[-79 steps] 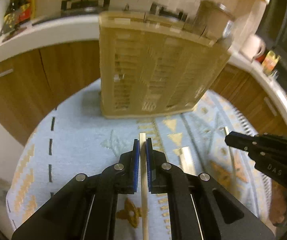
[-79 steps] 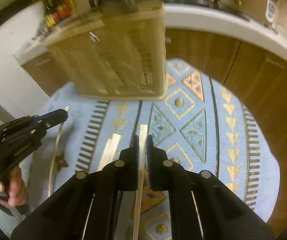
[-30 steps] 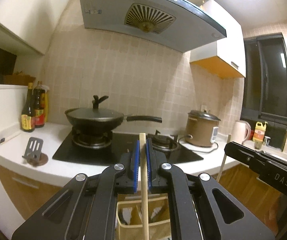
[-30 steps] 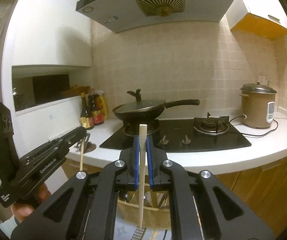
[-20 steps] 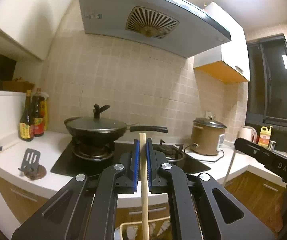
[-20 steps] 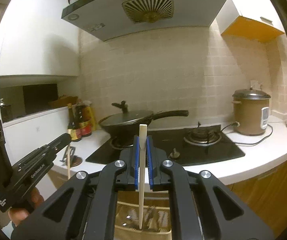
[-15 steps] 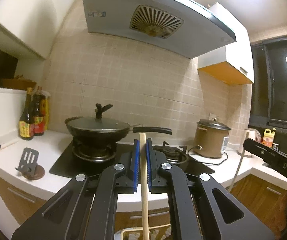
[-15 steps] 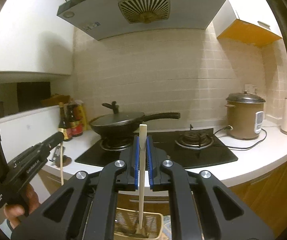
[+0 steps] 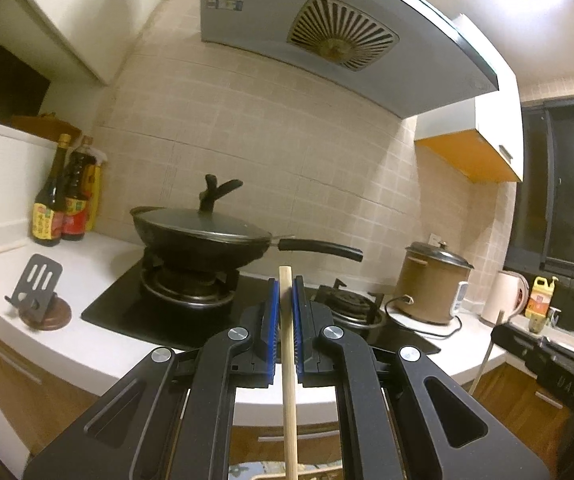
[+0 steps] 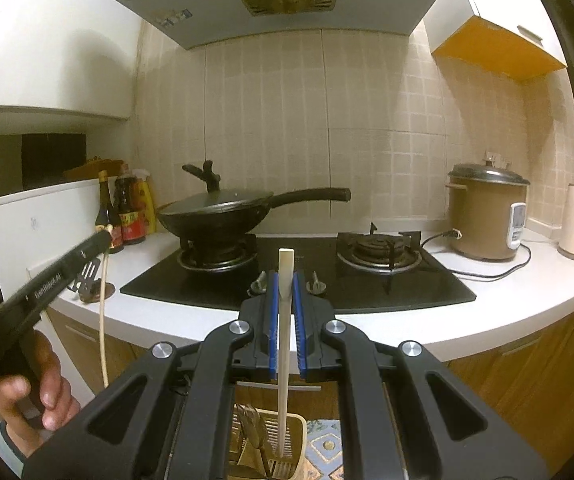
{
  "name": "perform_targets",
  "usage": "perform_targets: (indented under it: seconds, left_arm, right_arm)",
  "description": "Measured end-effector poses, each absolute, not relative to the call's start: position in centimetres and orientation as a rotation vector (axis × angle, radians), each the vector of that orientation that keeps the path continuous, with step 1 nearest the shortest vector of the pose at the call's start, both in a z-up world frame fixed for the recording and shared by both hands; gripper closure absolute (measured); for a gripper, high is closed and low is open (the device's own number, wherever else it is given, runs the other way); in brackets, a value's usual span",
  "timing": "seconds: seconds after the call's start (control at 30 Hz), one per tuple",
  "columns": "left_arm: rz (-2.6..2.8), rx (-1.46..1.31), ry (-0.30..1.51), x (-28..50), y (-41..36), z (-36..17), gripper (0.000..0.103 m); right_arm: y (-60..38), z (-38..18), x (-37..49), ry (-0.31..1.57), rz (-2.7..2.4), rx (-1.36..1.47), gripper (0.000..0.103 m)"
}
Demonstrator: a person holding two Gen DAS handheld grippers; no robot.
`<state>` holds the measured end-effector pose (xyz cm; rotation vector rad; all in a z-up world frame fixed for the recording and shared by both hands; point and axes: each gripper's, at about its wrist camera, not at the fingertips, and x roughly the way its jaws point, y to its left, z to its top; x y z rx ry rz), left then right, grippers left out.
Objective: Organize utensils
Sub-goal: 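Lift both chopsticks upright over the beige caddy, then open both tools to drop the chopsticks into the caddy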
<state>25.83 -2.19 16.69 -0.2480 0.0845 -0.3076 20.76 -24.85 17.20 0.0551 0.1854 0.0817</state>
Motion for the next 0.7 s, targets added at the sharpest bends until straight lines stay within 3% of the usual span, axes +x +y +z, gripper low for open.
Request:
perform_targets:
  seconds: [0.23, 0.7]
  left_arm:
    - [-0.317, -0.269, 0.071, 26.3, -2.1, 17.1, 0.099]
    - [-0.241, -0.264, 0.11, 25.8, -2.4, 12.9, 0.098]
  right_arm:
    - [-25.0, 16.5, 21.3, 0.191, 0.085, 0.064, 0.097]
    - [-25.1, 13.9, 21.9, 0.236, 0.093, 0.073, 0.097]
